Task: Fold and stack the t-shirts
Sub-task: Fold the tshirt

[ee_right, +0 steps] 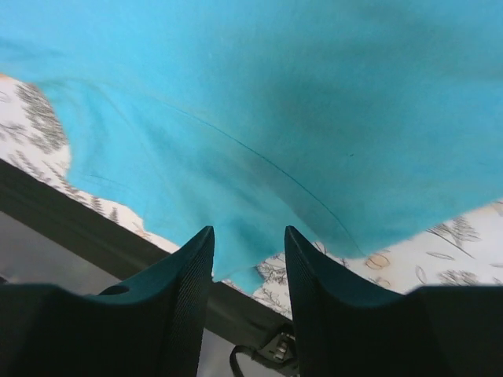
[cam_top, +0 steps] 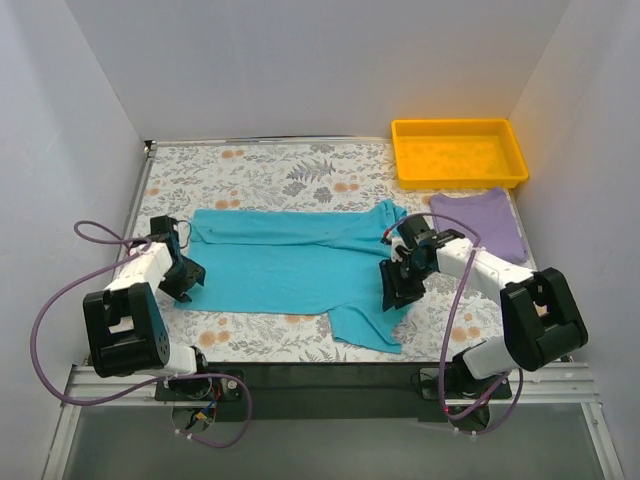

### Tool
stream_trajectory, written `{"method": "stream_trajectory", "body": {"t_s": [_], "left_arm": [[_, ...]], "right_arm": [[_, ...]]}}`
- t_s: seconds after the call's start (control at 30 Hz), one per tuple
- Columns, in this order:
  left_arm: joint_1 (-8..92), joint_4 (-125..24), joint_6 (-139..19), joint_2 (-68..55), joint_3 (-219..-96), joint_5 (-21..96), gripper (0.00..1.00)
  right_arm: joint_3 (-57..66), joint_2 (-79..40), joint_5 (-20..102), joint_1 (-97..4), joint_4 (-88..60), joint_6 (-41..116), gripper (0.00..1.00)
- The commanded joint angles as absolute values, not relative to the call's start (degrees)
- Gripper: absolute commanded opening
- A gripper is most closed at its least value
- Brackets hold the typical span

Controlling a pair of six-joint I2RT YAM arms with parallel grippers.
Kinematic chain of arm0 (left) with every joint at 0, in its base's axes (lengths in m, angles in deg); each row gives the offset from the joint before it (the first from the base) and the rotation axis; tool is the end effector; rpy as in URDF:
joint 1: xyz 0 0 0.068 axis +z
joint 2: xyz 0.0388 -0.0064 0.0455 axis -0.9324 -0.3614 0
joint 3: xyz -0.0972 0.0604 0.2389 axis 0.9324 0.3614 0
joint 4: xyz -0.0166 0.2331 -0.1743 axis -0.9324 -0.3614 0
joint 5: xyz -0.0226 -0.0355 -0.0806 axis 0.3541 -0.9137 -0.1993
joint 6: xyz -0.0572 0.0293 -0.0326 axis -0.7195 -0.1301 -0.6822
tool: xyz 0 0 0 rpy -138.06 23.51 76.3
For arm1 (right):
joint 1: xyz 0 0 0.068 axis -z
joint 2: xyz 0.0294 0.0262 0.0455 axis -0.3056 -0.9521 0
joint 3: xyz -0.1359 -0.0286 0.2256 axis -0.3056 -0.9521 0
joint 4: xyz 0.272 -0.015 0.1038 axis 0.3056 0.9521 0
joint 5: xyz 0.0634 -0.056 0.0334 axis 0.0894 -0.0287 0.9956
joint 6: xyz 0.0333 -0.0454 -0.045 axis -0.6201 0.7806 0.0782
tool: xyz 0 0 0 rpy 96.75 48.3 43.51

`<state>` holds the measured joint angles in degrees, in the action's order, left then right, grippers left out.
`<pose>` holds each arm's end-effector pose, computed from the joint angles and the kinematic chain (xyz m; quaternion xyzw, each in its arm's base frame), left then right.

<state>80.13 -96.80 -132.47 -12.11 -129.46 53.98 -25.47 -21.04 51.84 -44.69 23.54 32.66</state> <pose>0.2523 0.0590 0.1166 -0.7363 0.6683 0.0103 0.1052 0.2394 0.1424 0.1212 -0.1483 0.9684 0.1896 0.0660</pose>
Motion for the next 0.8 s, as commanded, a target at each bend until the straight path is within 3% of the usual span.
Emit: {"method": "stream_trajectory", "body": {"t_s": [0.0, 0.13, 0.33, 0.77], "left_arm": [[80.33, -98.03, -131.68, -8.90, -136.95, 54.23, 0.48], [80.33, -95.32, -130.01, -9.96, -143.12, 52.39, 0.53], [80.15, -87.33, -126.75, -14.16, -146.03, 49.58, 0.56], [77.61, -77.03, -126.14, -29.10, -158.59, 45.97, 0.55]], "right_arm": [[-15.51, -19.00, 53.22, -39.79, 24.72, 34.30, 0.42], [-8.02, -22.95, 55.60, -30.39, 22.71, 34.83, 0.43], [-4.06, -27.96, 56.83, -23.78, 8.24, 28.96, 0.43], [-0.45, -41.85, 56.92, -23.77, -15.60, 20.51, 0.43]]}}
